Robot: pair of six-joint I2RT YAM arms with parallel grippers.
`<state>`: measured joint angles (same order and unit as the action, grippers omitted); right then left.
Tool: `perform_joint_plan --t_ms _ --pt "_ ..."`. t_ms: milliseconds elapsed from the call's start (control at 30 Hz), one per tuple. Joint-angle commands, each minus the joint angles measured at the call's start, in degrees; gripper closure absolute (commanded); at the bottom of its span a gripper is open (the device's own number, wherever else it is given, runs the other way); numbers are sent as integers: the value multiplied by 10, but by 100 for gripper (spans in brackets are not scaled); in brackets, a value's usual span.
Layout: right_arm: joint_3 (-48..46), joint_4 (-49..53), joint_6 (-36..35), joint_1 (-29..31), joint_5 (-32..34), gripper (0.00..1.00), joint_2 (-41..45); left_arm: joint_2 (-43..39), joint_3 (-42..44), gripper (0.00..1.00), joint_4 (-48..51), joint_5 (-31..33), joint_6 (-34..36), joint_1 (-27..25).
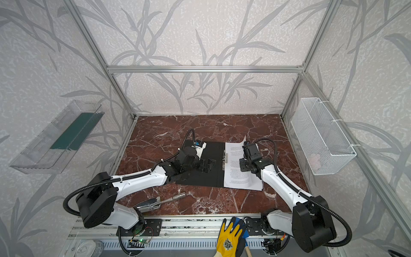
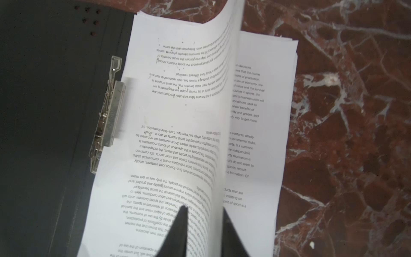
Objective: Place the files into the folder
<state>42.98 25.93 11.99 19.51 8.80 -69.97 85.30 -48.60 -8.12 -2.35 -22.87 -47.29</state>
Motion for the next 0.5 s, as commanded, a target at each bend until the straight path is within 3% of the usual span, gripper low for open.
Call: perform_joint_plan --t_ms 0,67,133,300,467 --pt "-3 3 11 3 37 54 -2 7 -19 1 4 5 6 1" --pt "0 7 14 3 55 36 5 12 -27 1 13 5 6 2" --pt "4 6 11 3 64 26 16 16 -35 1 21 5 9 4" --pt "24 -11 1 2 49 13 25 45 -65 1 33 -45 2 20" --pt "69 -50 1 -2 -44 10 -55 125 -111 1 8 -160 -21 52"
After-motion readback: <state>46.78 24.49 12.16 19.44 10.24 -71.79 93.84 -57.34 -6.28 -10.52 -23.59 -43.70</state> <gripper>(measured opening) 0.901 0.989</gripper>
